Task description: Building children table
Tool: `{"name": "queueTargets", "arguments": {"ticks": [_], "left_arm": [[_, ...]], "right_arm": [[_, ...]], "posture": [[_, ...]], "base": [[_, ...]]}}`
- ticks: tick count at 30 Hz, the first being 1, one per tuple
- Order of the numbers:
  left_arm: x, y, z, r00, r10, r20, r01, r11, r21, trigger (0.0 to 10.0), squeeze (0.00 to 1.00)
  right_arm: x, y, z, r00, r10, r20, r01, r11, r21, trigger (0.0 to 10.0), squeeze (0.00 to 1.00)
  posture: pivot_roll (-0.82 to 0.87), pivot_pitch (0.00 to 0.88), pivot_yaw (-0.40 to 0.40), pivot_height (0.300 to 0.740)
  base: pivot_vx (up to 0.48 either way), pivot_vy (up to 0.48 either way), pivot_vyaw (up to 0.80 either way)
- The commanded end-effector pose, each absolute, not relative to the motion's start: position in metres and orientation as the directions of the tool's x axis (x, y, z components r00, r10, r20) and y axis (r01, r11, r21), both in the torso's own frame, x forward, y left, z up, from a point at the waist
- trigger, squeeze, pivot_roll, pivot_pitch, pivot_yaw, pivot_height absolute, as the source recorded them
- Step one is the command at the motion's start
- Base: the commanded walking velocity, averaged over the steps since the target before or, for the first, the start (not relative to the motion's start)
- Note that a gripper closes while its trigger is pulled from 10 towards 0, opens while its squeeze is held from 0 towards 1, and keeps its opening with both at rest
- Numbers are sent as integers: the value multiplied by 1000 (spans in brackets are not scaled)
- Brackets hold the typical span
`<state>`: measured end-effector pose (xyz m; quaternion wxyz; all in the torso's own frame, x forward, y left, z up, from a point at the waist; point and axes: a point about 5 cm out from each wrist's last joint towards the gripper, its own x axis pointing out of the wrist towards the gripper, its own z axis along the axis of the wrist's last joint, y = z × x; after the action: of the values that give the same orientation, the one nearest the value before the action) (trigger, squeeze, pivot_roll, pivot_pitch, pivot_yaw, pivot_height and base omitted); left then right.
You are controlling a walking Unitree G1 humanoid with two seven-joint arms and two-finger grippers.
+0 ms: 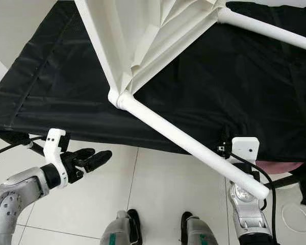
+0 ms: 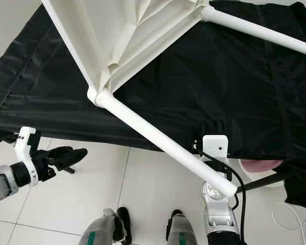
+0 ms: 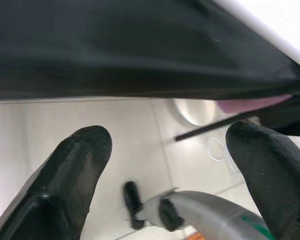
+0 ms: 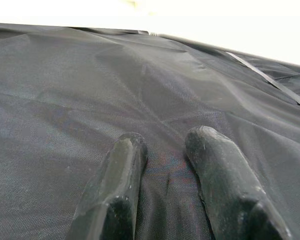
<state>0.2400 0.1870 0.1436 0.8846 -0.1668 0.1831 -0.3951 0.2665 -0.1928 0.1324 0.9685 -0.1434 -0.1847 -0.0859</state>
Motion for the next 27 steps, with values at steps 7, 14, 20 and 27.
{"name": "queueTargets", "arguments": {"ticks": [7,14,20,27], "left_arm": [[234,132,118,413,-887,-209,764,462,-451,10000,0],[253,79,122,280,-937,-209,874,339,-350,10000,0],[266,56,137,223,-958,-180,919,268,-289,10000,0],[276,36,158,156,-976,-154,959,186,-212,10000,0]], "right_arm": [[268,-195,123,929,-144,342,231,945,-231,10000,0],[268,-189,125,927,-134,349,220,951,-219,10000,0],[266,-193,128,920,-146,363,236,947,-217,10000,0],[261,-195,129,916,-159,369,249,945,-214,10000,0]], "posture": [[-46,207,113,740],[-55,205,116,740],[-74,206,122,740],[-74,206,122,740]], "base": [[0,0,0],[0,0,0],[0,0,0],[0,0,0]]}}
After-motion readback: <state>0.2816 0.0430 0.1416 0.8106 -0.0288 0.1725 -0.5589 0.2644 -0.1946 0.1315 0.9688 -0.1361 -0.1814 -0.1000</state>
